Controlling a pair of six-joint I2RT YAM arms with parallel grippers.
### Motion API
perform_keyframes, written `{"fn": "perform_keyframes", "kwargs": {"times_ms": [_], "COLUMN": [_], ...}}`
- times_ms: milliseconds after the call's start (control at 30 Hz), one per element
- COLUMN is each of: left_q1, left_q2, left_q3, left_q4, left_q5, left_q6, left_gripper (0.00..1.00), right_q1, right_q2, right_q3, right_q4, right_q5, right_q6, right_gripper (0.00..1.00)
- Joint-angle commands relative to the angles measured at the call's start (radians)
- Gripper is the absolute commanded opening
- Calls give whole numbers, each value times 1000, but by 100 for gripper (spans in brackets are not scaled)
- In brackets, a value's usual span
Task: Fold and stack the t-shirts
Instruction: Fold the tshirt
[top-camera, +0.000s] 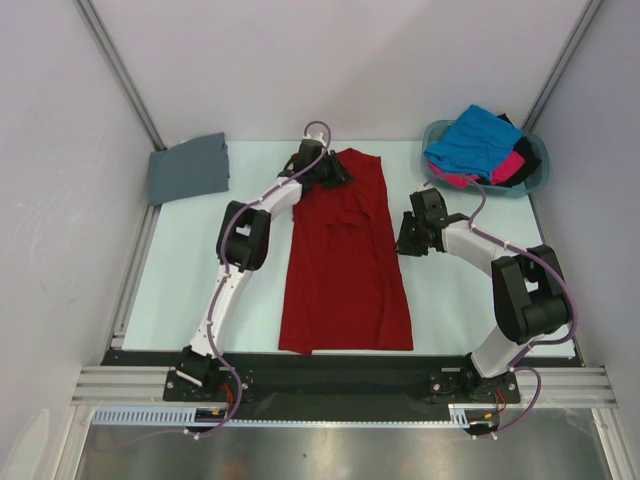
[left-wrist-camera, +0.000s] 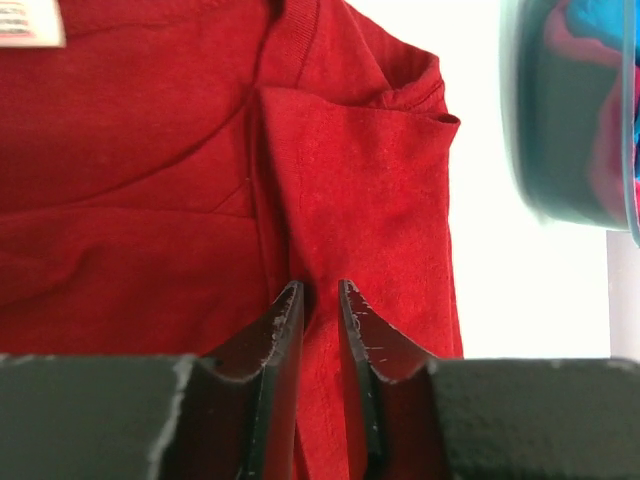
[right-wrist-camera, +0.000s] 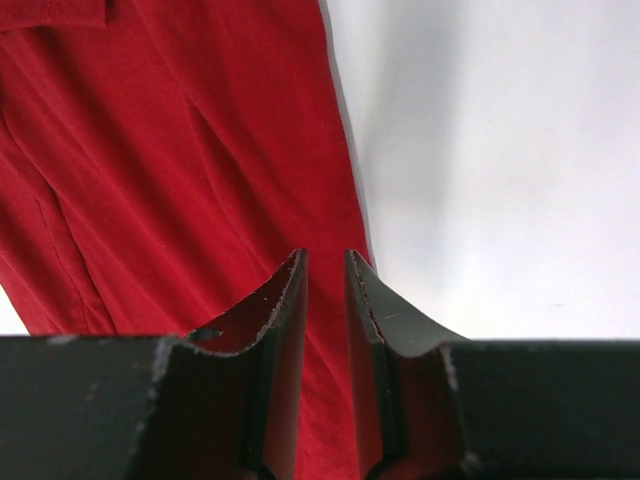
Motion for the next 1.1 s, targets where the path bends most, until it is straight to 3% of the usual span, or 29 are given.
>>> {"fn": "perform_keyframes", "kwargs": {"times_ms": [0,167,267,300,333,600,1067], "left_q1": [-20,-22,-22,-22,-22,-23,-22], "left_q2": [20,17,15,12,12,-14,-198], "left_q3": [73,68,68,67,68,61,41], "left_q4": [-8,-23,-28,-26,-26,-25,-58], "left_q5": [-1,-22,-30,-33,-34,-48,-54], "left_q6": [-10,-1,7,7,10,41,106], "left_gripper": [28,31,17,5,1,0,0], "right_q1": [-8,-11,-16,-17,-17,-19,-20], "right_q2": [9,3,5,6,6,17,34], "right_q3": [15,10,6,5,5,4,1], "right_q4": [20,18,23,24,24,29,43], "right_q5": [-14,-16,-19,-20,-22,-28,-60], "right_q6": [-11,-11,-13,-11,-10,-10,1], "right_gripper": [26,26,26,26,25,25,24]}}
